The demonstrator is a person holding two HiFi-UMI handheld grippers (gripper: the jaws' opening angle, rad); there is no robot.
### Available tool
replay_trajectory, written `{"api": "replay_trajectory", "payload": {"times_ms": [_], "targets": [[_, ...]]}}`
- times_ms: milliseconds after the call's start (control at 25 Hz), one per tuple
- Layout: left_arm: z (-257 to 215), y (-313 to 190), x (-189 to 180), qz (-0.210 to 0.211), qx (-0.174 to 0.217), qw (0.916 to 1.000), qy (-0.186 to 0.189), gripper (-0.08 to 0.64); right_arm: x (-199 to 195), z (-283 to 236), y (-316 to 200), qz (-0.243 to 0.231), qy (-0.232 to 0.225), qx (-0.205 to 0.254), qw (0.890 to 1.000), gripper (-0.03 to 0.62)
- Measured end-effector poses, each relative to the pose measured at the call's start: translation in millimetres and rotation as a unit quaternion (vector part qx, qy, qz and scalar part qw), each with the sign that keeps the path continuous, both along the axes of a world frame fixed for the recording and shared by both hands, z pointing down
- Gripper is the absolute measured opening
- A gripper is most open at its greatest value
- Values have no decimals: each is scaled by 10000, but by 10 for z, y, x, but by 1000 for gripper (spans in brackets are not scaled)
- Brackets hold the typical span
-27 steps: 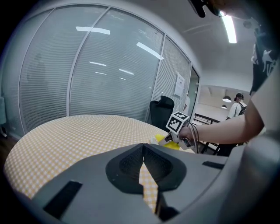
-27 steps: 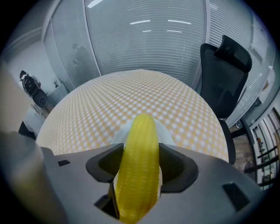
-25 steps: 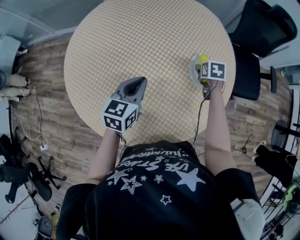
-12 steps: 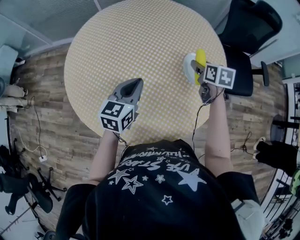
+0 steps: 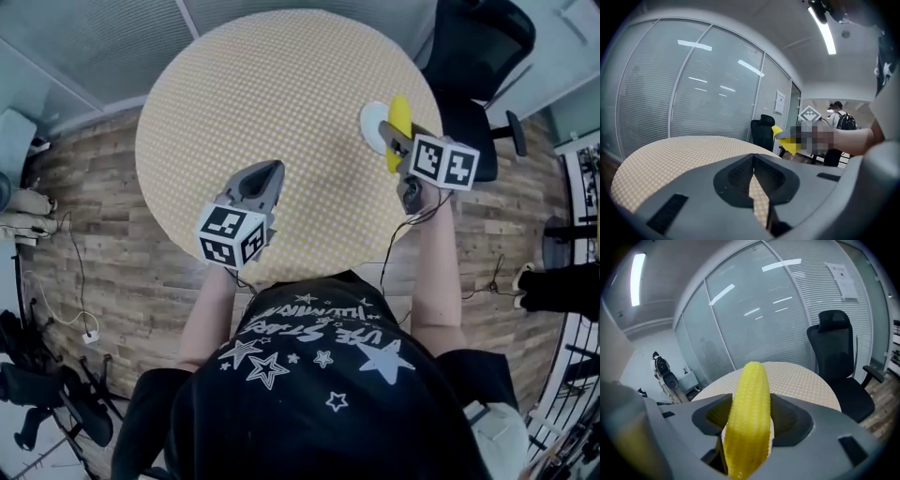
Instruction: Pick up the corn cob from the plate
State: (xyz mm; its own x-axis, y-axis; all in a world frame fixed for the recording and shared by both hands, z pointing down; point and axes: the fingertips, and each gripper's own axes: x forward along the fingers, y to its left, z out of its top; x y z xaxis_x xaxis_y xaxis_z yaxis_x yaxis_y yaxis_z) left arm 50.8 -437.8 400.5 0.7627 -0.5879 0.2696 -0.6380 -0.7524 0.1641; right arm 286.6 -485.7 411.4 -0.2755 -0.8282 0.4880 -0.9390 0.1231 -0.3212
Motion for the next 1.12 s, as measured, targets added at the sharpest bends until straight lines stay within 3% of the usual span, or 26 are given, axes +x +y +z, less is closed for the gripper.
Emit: {"api": "replay_trajectory", "payload": {"times_ms": [320, 520, 640, 880, 1120], "targets": [[-57, 482, -142, 426, 52, 9991, 35, 6, -241, -232, 715, 247, -356, 475, 9979, 259], [37, 740, -251, 775, -28, 9970, 8, 6, -426, -256, 1176, 400, -107, 524, 9978, 259], [112, 867, -270, 1026, -77, 9947, -35, 6, -492, -242, 1501, 620, -200, 563, 9963, 259], [124, 1028, -173, 1133, -118, 9935, 18, 6, -384, -190, 1858, 835, -442, 526, 9941, 259], [70, 1026, -141, 961, -23, 9953, 130, 6, -400, -180, 1850, 844, -526, 574, 9934, 259]]}}
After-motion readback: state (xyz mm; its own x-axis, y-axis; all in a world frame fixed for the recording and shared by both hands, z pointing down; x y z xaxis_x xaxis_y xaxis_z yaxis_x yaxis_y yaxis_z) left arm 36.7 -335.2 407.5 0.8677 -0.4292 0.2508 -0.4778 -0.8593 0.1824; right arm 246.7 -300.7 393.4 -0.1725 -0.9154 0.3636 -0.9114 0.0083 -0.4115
